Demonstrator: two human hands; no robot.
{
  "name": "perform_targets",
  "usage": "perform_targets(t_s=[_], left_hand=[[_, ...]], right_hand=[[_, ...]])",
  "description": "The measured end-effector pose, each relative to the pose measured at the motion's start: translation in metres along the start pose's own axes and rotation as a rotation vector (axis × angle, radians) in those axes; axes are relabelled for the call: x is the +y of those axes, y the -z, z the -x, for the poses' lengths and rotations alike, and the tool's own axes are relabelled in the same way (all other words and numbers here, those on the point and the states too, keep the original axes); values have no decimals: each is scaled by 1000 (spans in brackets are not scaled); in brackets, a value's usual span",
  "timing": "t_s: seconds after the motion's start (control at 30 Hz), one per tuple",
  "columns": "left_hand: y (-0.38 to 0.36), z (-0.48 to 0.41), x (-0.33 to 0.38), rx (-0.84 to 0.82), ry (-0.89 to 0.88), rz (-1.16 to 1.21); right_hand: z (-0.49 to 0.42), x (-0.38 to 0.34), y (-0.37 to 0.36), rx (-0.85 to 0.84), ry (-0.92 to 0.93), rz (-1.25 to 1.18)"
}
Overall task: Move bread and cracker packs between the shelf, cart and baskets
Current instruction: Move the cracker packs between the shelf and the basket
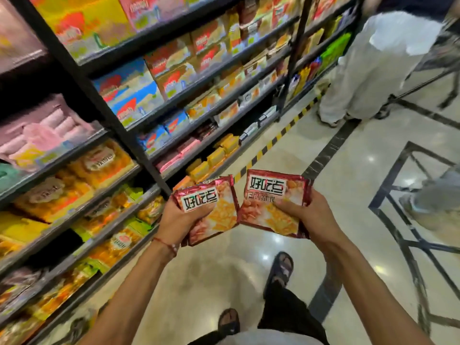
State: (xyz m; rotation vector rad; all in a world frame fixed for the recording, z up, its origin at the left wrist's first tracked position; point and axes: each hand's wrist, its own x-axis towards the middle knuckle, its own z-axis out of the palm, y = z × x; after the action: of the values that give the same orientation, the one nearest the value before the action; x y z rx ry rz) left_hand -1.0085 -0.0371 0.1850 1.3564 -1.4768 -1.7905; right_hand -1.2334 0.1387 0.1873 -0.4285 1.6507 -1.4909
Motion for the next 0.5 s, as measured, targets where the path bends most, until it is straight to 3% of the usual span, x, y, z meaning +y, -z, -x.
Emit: perform_targets(t_s=[0.5], left_hand=[[-180, -199, 129, 217, -135, 11]], right_hand=[[-271, -145, 128, -102, 85, 22]])
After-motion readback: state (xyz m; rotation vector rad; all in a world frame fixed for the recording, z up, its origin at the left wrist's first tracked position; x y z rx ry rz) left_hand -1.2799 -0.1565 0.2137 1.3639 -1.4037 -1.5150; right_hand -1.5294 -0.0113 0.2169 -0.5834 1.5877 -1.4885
